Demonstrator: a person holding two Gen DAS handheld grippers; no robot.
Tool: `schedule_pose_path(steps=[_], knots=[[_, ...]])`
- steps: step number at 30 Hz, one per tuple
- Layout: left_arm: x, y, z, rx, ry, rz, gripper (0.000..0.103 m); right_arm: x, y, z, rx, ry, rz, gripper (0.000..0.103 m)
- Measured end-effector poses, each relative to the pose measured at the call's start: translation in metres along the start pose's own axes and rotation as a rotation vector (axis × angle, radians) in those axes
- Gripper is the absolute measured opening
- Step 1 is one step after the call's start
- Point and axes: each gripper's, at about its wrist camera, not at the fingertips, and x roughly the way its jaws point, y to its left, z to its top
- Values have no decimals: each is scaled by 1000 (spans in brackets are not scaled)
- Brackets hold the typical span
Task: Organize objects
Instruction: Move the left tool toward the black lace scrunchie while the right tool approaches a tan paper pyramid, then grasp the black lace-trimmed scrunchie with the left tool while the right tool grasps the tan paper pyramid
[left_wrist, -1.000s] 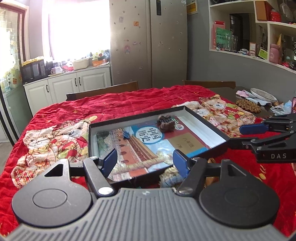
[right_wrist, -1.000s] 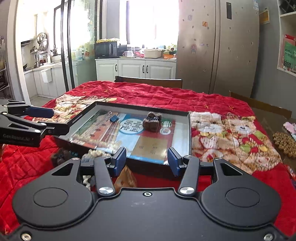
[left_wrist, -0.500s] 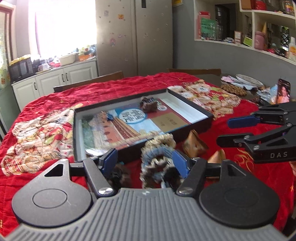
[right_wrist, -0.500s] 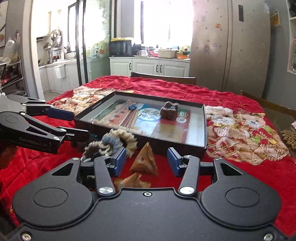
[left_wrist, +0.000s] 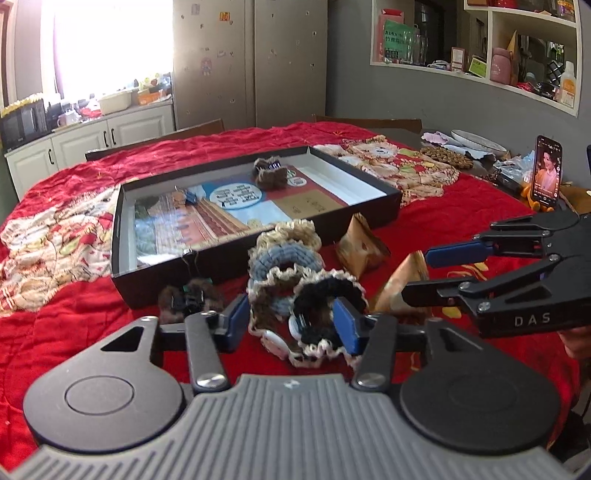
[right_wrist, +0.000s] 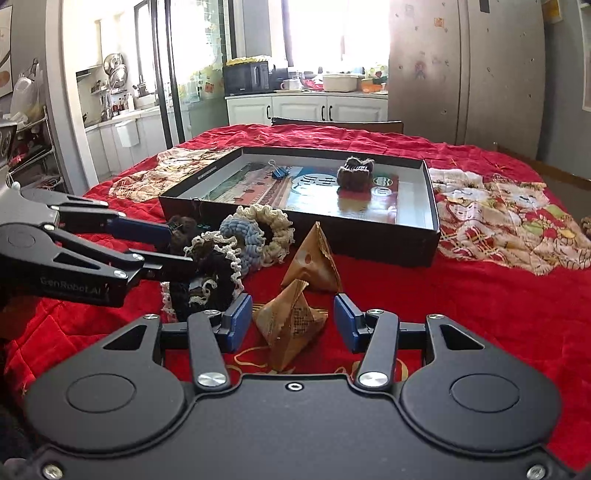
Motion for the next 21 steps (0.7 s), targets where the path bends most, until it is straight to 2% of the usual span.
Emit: schedule_pose_path(steps=[4,8,21], knots=[[4,-1,-4,-10,12,-21,41,4,3,-5,-14,9,-8,48],[6,-6,-5,9,9,-19,38,9,8,-7,-38,6,-20,48],[20,-3,-10,-21,35,-30,33,19,6,-11,-38,12,-23,48]])
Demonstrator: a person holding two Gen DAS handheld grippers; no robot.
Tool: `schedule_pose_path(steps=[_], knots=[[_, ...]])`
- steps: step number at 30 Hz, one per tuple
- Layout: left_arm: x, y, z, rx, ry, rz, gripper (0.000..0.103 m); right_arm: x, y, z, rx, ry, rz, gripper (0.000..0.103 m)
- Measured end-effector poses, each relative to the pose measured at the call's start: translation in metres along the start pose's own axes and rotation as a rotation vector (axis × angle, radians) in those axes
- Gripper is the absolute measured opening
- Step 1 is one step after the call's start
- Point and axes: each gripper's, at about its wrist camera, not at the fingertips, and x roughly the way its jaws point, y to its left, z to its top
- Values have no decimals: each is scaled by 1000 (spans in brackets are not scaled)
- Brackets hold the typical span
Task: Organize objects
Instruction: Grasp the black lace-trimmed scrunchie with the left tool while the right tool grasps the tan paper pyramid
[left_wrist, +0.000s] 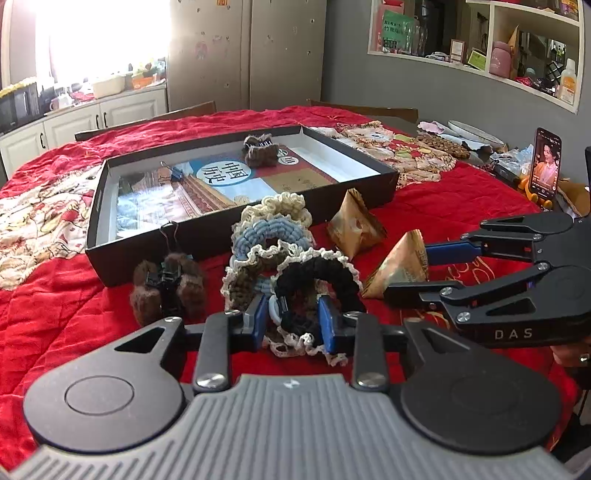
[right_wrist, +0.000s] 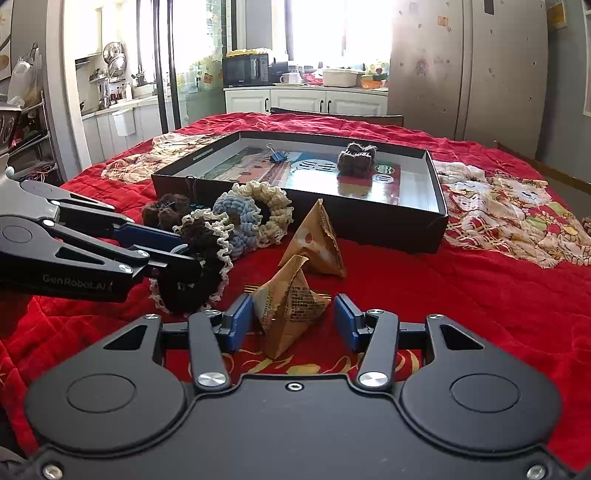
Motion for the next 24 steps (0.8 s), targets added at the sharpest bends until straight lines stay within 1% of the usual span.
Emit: schedule_pose_path(steps=[3,10,15,20,24], knots=[[1,2,0,-12,1,-4,32,2,1,0,-1,-3,0,47],[0,7,-1,-48,6,-20,27,3,1,0,4,-3,4,42],[-2,9,0,-69,3,-25,24,3,1,0,8,-3,7,42],[-3,14,1,-93,-1,-37,24,2,1,0,5,-2,7,42],[-5,17,2,-112,-2,-52,28,2,1,-1,1,0,8,42]])
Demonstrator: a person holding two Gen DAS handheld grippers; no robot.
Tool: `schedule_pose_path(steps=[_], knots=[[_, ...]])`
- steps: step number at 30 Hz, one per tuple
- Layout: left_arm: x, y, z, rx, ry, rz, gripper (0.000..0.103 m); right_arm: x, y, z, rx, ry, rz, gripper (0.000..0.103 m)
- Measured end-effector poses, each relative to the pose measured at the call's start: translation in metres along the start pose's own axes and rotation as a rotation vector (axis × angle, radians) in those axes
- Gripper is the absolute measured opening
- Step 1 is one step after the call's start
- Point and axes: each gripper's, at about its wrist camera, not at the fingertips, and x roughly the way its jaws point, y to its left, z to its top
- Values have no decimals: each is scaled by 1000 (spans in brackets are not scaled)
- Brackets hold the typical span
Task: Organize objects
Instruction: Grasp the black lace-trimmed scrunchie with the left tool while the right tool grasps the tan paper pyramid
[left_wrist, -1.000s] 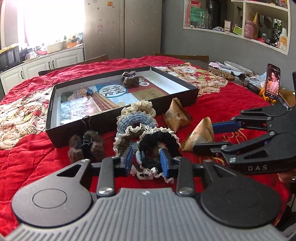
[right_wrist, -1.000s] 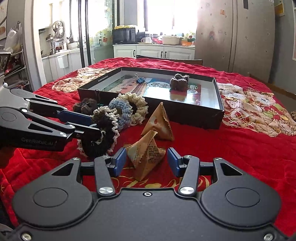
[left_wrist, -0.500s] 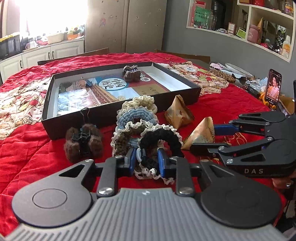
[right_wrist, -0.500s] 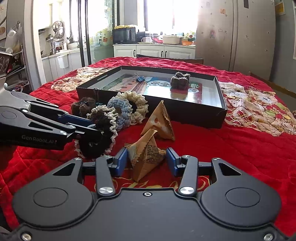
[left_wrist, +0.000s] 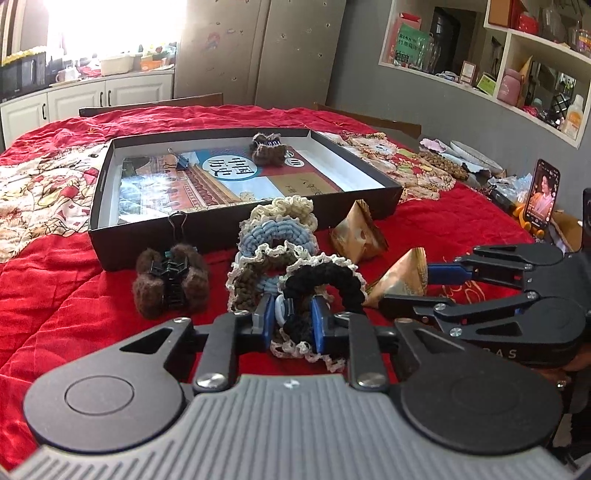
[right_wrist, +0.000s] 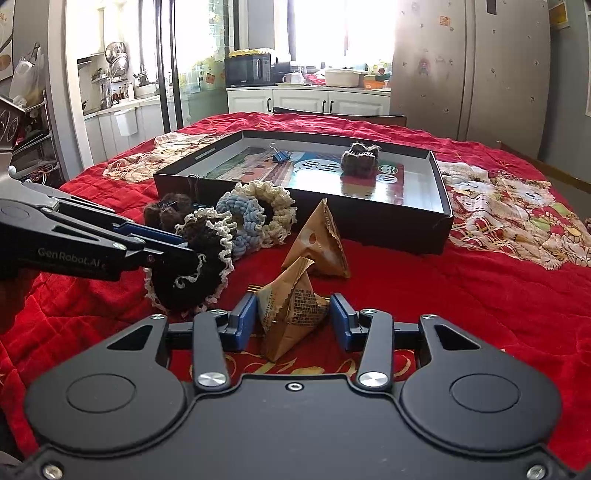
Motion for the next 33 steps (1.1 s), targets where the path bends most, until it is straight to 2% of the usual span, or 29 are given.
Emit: schedule_pose_path(steps=[3,8,10,12,21,33], knots=[[-2,2,1,-9,-10,-3,47,0,0,0,0,0,0,42],[-4,3,2,-7,-24,19,47,0,0,0,-3,1,1,42],[-2,2,2,4,-20,34,34,0,1,-1,-5,1,2,42],[0,0,1,29,-17,53,28,0,1,-1,-6,2,2,42],[11,-15,-6,137,1,97,20,1,2,0,-7,6,2,42],[6,-15,-5,123,-9,94,18,1,2,-1,-4,0,7,36]])
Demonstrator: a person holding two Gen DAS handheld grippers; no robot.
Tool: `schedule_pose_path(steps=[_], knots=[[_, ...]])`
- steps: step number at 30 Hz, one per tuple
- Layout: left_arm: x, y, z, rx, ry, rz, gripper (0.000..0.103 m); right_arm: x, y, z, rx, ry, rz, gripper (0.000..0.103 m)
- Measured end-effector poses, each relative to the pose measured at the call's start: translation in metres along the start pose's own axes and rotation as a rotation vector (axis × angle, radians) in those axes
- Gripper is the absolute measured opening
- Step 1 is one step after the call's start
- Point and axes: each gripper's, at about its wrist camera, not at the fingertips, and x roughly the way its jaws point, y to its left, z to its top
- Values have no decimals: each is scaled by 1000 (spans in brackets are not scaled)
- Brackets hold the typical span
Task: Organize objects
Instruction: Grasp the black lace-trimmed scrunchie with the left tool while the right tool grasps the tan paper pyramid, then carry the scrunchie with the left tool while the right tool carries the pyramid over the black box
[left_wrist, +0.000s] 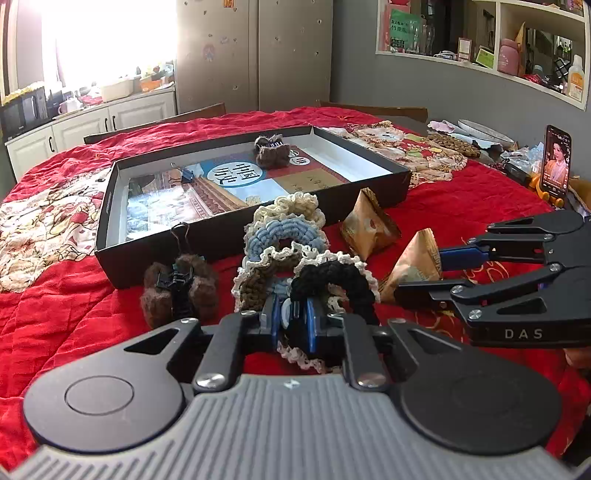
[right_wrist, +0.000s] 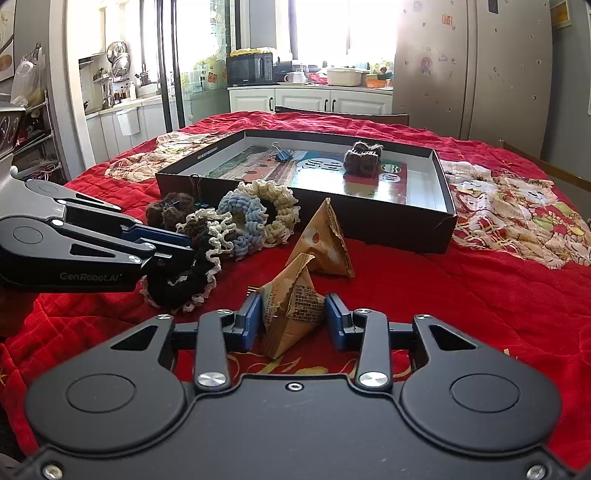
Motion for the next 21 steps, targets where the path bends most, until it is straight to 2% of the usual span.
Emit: schedule_pose_path(steps=[21], knots=[[-23,-1,9,-2,-52,-10,17,-23,3,12,-24,-70,-12,35]])
